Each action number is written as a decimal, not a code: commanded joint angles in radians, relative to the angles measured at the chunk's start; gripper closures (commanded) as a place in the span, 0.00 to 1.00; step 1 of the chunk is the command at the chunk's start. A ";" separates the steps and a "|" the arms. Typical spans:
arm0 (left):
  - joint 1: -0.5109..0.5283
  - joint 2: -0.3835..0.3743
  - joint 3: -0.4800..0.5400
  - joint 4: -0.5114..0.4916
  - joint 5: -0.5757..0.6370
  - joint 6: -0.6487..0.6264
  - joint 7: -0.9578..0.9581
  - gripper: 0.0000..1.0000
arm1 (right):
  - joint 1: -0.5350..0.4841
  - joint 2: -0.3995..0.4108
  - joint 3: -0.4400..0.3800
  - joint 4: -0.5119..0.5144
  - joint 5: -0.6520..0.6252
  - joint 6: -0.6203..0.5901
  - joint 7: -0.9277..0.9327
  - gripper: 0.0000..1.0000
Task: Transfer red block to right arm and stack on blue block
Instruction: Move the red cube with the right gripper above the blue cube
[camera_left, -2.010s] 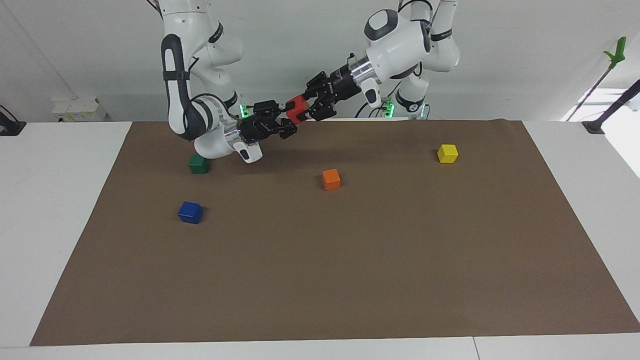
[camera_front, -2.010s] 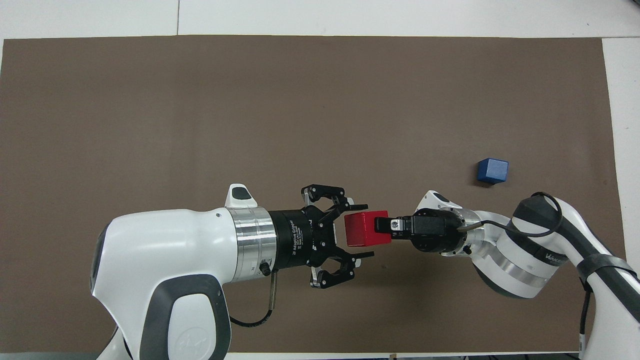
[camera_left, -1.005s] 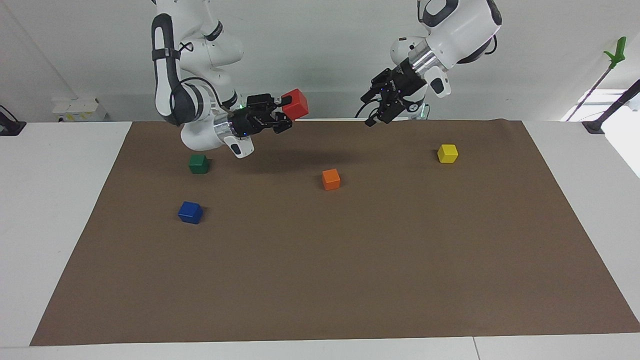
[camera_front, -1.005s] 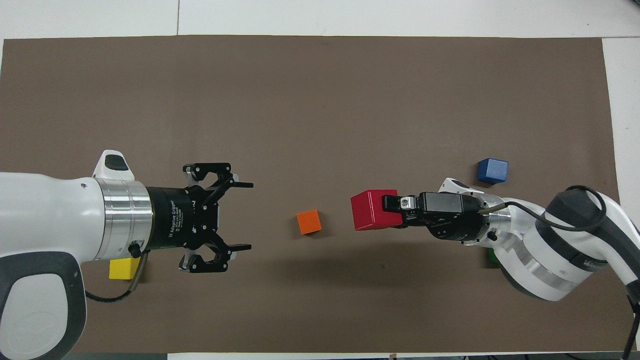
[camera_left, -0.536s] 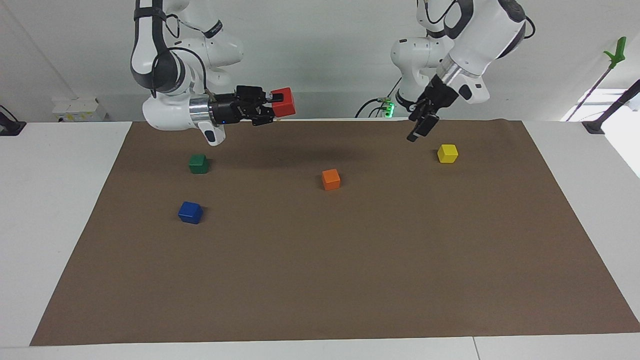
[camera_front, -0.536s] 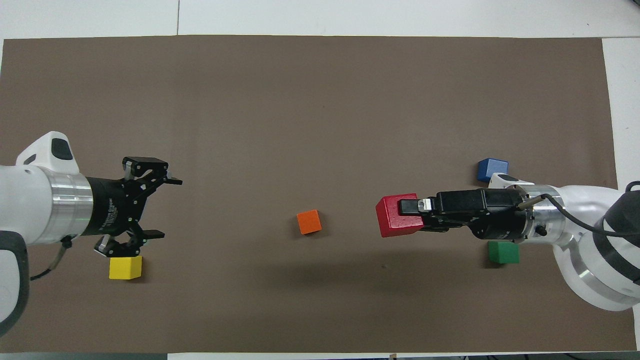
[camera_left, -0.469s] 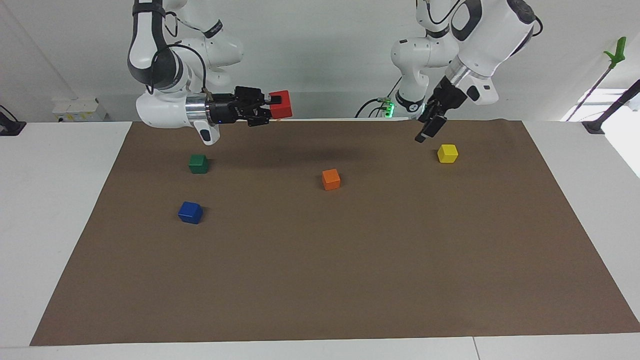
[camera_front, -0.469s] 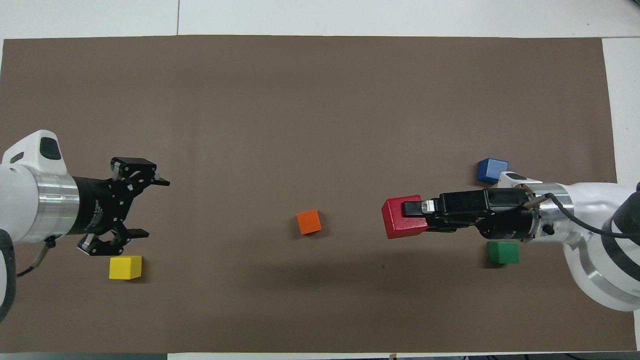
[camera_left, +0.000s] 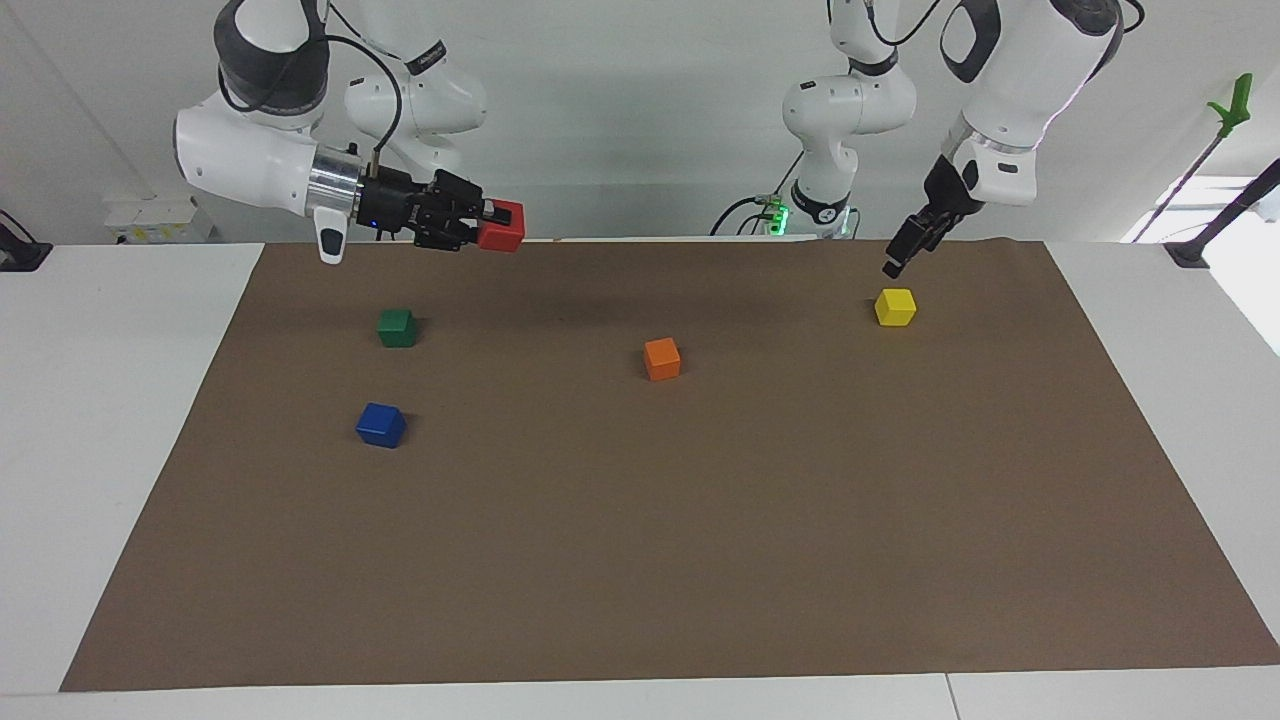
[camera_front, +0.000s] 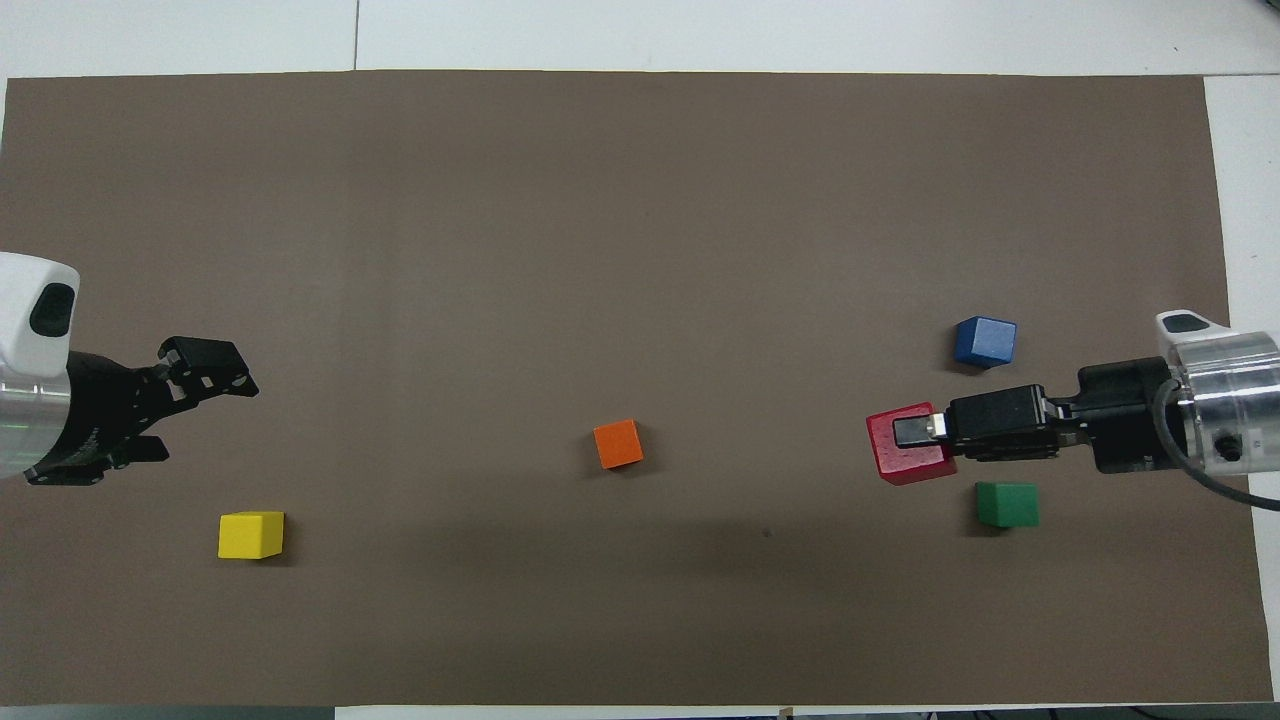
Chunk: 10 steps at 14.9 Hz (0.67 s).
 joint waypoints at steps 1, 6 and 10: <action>0.011 0.093 0.019 0.167 0.067 -0.114 0.225 0.00 | -0.005 0.011 0.013 0.101 -0.255 0.043 0.053 1.00; 0.002 0.288 0.018 0.474 0.153 -0.295 0.328 0.00 | 0.006 0.040 0.019 0.106 -0.696 0.237 0.085 1.00; -0.003 0.259 0.022 0.432 0.146 -0.282 0.353 0.00 | 0.004 0.109 0.019 0.106 -0.851 0.316 0.195 1.00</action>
